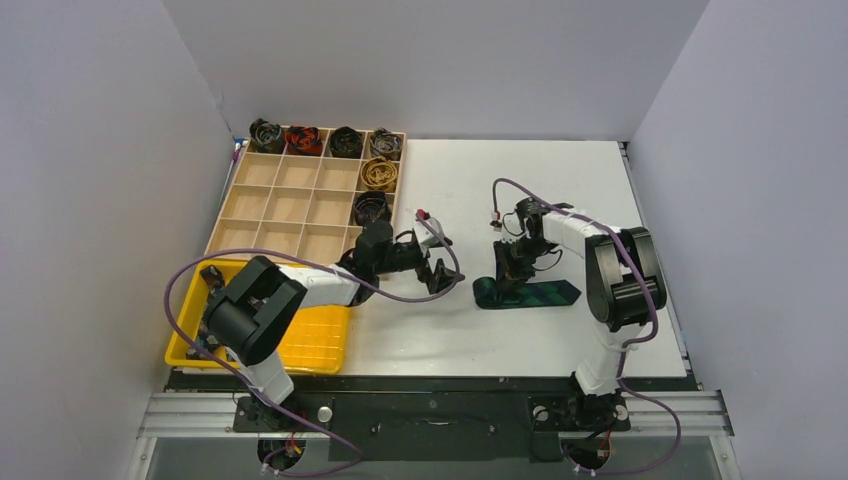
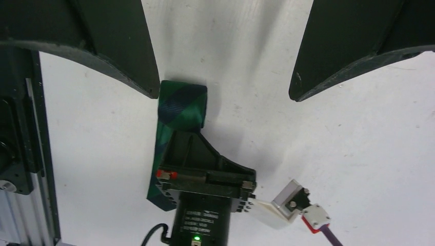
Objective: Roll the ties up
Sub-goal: Roll the tie at the center of the board.
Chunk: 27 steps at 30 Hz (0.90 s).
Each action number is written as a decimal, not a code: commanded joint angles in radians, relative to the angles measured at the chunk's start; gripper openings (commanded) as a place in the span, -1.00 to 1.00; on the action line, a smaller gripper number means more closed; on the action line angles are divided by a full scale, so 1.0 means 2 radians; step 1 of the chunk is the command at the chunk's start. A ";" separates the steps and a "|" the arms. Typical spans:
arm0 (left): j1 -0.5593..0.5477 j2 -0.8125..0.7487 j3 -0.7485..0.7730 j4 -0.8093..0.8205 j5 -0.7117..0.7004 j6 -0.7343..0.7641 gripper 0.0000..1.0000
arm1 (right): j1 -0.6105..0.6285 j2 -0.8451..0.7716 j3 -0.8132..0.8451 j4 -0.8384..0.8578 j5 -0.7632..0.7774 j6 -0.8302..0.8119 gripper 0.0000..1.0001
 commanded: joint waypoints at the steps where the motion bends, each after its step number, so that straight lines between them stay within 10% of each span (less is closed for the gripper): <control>1: -0.018 0.021 -0.036 0.120 0.037 -0.040 0.93 | 0.015 0.045 -0.017 0.061 0.065 -0.033 -1.00; 12: -0.070 0.196 0.010 0.297 -0.022 -0.063 1.00 | 0.026 0.058 -0.007 0.077 0.030 -0.008 -1.00; 21: -0.070 0.290 0.053 0.335 -0.018 -0.056 -0.11 | 0.026 0.058 -0.006 0.078 0.031 -0.005 -1.00; 27: -0.054 0.241 0.020 0.214 0.000 0.028 -0.75 | 0.018 0.031 0.002 0.071 0.009 0.011 -0.93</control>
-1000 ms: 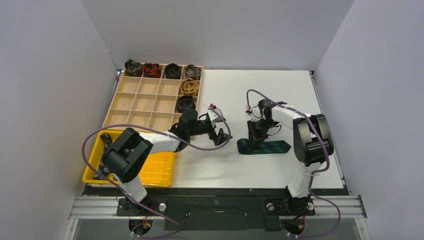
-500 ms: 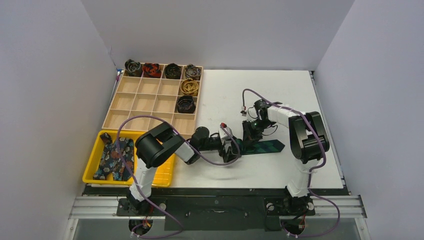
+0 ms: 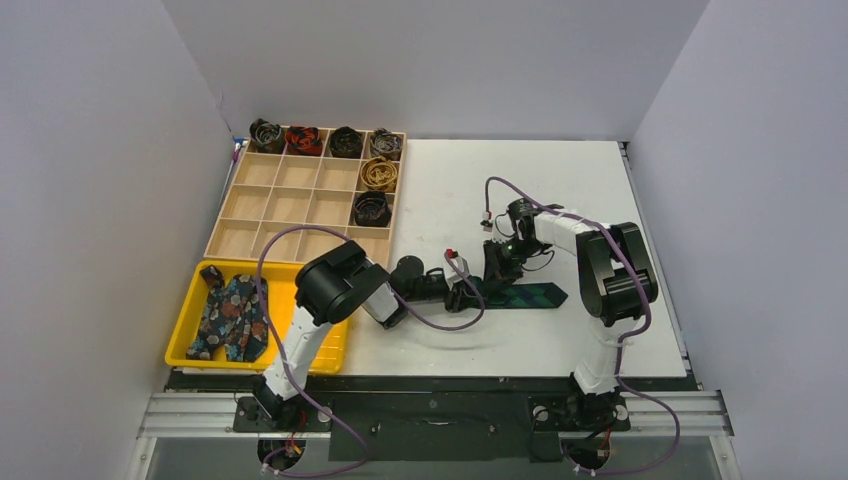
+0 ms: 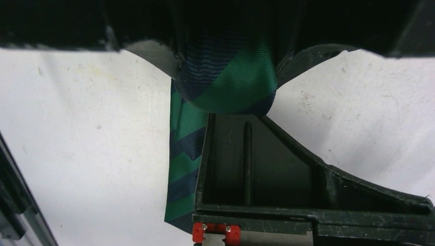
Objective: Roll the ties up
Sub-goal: Roll the tie at the center of the board.
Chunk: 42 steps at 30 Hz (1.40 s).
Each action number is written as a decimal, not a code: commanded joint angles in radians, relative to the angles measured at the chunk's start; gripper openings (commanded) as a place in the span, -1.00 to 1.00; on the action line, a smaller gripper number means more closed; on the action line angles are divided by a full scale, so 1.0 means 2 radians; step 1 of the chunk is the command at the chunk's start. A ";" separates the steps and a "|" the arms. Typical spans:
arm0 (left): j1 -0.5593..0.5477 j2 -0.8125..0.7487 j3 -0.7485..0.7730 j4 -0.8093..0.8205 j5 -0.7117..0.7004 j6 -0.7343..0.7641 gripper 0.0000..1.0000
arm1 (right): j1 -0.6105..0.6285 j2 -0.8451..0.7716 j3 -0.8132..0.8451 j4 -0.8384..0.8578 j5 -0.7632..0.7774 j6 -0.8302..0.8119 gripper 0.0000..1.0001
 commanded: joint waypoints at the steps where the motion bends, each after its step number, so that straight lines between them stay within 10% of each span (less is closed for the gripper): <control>1: 0.019 -0.047 -0.015 -0.152 -0.005 0.092 -0.79 | -0.002 0.003 0.002 0.043 0.062 -0.005 -0.88; 8: 0.018 -0.093 0.044 -0.503 -0.028 0.229 -1.00 | -0.063 -0.008 0.067 -0.036 -0.018 -0.035 -0.21; 16: 0.008 -0.090 0.094 -0.642 -0.055 0.300 -1.00 | -0.079 -0.058 0.027 -0.066 -0.098 -0.016 -0.12; 23: 0.011 -0.074 0.124 -0.670 -0.052 0.257 -1.00 | -0.064 -0.055 -0.044 -0.029 -0.069 0.012 -0.69; 32: 0.010 -0.069 0.142 -0.671 -0.056 0.229 -1.00 | -0.064 -0.016 -0.036 0.096 -0.064 0.085 -0.92; 42: 0.013 -0.085 0.191 -0.664 -0.054 0.188 -0.98 | -0.024 0.006 -0.032 0.054 0.049 0.003 -1.00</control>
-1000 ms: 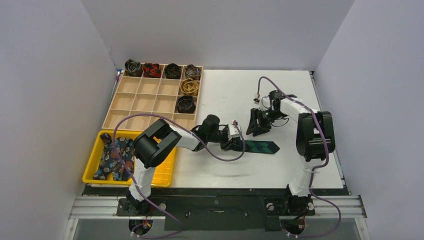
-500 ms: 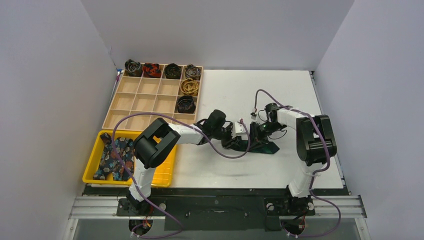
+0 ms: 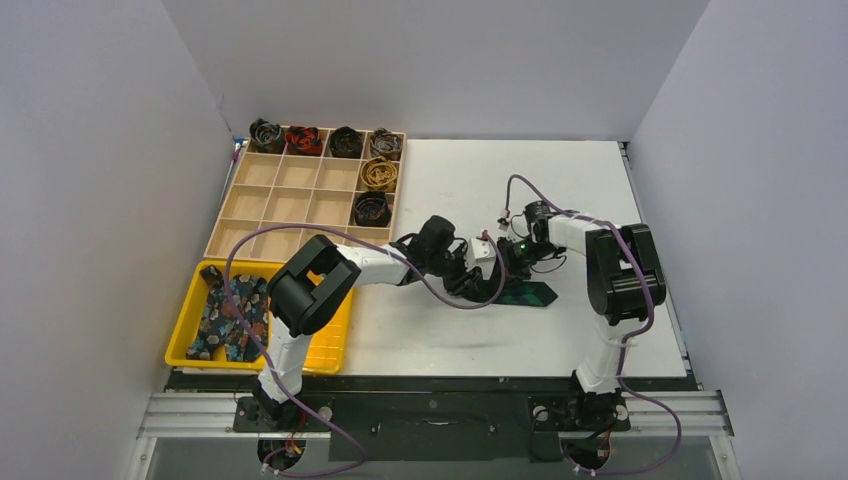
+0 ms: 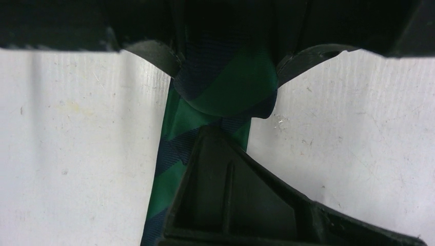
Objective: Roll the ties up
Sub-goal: Roll the tie at the center of the board.
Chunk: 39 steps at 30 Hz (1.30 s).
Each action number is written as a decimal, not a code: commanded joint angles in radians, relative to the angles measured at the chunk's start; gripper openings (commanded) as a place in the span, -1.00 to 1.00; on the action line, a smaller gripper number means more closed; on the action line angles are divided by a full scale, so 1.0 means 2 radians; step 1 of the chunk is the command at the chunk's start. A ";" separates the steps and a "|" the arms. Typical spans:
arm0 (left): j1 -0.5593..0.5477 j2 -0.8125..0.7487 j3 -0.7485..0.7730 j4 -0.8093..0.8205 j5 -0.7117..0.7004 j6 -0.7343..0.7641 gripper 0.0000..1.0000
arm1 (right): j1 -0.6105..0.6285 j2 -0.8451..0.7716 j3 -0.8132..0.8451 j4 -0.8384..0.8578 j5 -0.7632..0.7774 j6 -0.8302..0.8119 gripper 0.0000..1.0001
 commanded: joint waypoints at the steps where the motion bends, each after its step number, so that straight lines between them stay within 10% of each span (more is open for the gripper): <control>1: 0.007 0.019 0.028 -0.082 -0.029 -0.022 -0.98 | 0.035 0.009 0.007 0.002 0.108 -0.060 -1.00; 15: 0.014 -0.061 -0.033 0.037 0.092 0.006 -0.87 | 0.029 0.057 0.017 -0.004 0.184 -0.054 -1.00; 21: 0.016 -0.041 0.019 -0.122 0.086 0.130 -0.83 | 0.029 0.063 0.029 -0.001 0.185 -0.047 -1.00; 29: 0.009 0.033 0.073 -0.277 -0.002 0.109 -0.77 | 0.004 0.013 0.024 0.011 0.084 -0.037 -1.00; 39: -0.003 0.050 0.063 -0.295 -0.037 0.129 -0.70 | -0.022 -0.074 -0.006 0.037 -0.088 0.014 0.08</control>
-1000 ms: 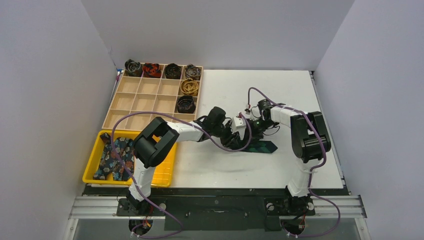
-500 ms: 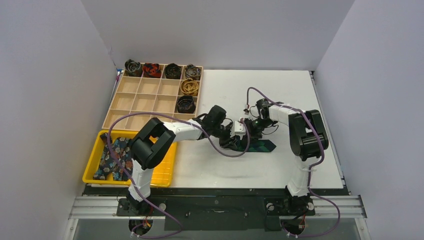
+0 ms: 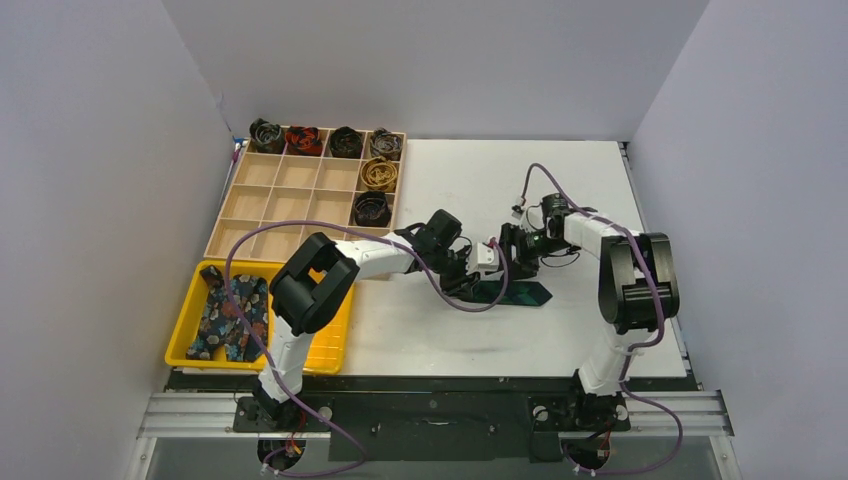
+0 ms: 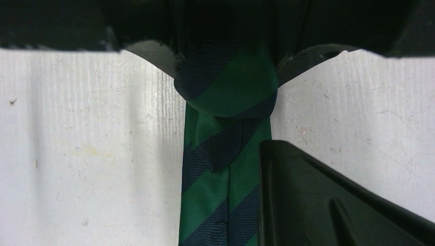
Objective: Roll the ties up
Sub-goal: Roll the tie at the center of the board.
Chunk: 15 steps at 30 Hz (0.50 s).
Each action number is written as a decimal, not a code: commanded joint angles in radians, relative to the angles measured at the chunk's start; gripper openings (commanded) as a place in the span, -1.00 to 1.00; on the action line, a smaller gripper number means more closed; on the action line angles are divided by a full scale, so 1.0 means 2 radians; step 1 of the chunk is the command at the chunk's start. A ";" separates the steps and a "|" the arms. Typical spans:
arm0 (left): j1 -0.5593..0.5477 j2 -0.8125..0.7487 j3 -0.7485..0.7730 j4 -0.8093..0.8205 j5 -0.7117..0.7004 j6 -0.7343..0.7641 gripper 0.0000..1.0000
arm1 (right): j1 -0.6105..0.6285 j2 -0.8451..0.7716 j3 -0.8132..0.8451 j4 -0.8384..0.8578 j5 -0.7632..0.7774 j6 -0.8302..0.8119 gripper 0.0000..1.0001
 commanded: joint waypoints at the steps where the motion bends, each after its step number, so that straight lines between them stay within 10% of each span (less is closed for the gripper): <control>1: -0.004 0.041 -0.019 -0.099 -0.056 0.017 -0.69 | 0.006 -0.046 -0.018 0.046 -0.067 0.027 0.10; 11: -0.006 0.039 -0.027 -0.094 -0.061 0.020 -0.64 | 0.064 -0.056 -0.065 0.148 -0.037 0.116 0.08; 15: -0.005 0.038 -0.030 -0.093 -0.060 0.021 -0.64 | 0.058 -0.040 -0.070 0.142 -0.023 0.109 -0.33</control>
